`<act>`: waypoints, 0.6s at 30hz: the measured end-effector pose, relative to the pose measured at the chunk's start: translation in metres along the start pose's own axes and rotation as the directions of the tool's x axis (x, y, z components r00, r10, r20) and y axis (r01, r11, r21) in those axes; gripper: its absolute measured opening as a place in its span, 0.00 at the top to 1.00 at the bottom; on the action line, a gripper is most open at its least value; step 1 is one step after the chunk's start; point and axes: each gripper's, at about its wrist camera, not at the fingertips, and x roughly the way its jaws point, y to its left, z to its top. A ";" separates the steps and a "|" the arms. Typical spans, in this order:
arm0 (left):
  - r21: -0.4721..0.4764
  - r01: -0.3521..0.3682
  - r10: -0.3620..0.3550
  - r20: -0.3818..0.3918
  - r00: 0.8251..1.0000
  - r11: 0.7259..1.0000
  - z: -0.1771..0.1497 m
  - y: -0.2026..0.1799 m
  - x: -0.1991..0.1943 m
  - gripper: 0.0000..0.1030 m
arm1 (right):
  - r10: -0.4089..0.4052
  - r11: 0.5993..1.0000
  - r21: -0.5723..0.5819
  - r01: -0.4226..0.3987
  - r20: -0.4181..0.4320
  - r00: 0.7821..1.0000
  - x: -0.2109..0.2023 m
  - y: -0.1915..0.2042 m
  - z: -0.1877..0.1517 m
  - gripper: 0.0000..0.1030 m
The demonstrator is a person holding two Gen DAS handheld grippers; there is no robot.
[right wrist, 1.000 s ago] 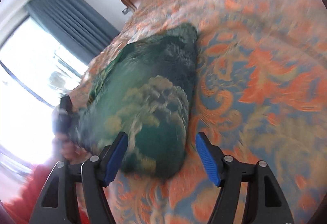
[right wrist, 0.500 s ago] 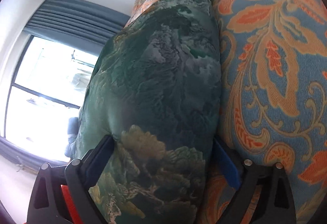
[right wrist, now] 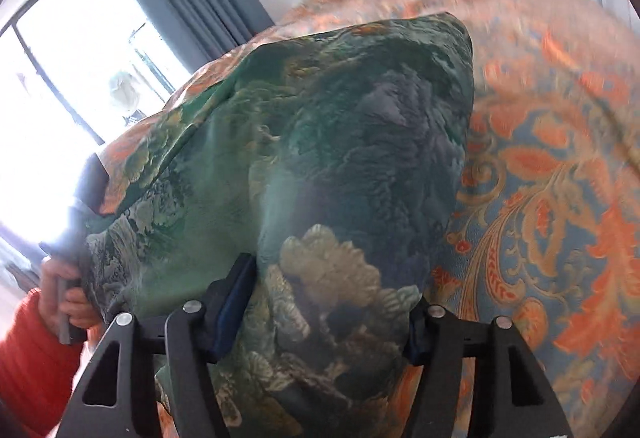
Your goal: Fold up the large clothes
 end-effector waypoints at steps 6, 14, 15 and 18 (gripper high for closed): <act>0.066 0.010 -0.016 0.086 0.996 0.998 -0.002 -0.028 -0.048 0.72 | 0.006 0.997 -0.076 0.002 0.112 0.994 -0.048 0.029 -0.002 0.40; 0.143 0.004 -0.030 0.176 0.984 0.990 0.079 -0.083 -0.047 0.72 | 0.002 0.991 -0.134 0.029 0.226 0.974 -0.085 0.017 0.070 0.40; 0.147 0.004 -0.031 0.180 0.983 0.989 0.091 -0.087 -0.041 0.72 | 0.002 0.991 -0.129 0.030 0.239 0.971 -0.083 0.009 0.087 0.40; 0.165 -0.007 -0.023 0.179 0.984 0.986 0.121 -0.094 -0.014 0.72 | 0.000 0.994 -0.109 0.029 0.260 0.966 -0.069 -0.015 0.123 0.40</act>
